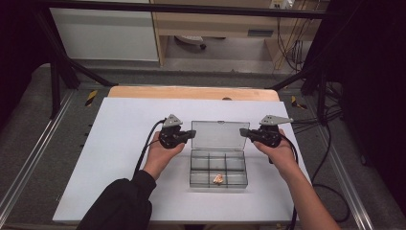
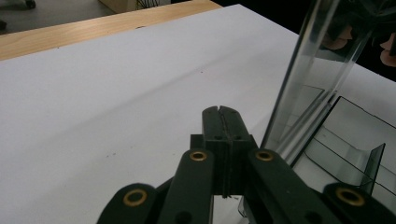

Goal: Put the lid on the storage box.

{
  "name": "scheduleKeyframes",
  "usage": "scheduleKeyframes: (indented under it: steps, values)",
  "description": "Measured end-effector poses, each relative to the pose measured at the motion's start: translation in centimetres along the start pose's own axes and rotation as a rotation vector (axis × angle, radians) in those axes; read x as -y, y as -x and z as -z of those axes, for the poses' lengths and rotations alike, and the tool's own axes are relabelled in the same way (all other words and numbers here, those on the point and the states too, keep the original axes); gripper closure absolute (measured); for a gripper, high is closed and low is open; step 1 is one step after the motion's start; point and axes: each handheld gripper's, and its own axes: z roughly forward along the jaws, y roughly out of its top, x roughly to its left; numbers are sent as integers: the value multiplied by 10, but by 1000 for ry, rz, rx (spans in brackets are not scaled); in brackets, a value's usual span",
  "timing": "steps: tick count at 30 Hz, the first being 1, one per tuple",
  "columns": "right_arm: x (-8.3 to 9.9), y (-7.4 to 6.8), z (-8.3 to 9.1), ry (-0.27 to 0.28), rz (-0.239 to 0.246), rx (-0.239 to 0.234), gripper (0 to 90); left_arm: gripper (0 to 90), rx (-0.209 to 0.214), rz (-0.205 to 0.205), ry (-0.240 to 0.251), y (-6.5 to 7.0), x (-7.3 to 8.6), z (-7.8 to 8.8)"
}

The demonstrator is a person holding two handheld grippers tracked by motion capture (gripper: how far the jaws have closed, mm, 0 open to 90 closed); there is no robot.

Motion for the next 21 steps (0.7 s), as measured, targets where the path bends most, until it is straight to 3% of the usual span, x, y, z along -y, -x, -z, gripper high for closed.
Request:
scheduleKeyframes:
  steps: [8, 21]
  values:
    - [-2, -2, 3, 29, -21, -8, 900, 900, 4, -6, 10, 2, -2, 3]
    - [-3, -4, 8, 36, -15, -4, 900, 900, 5, -5, 24, 3, -3, 6]
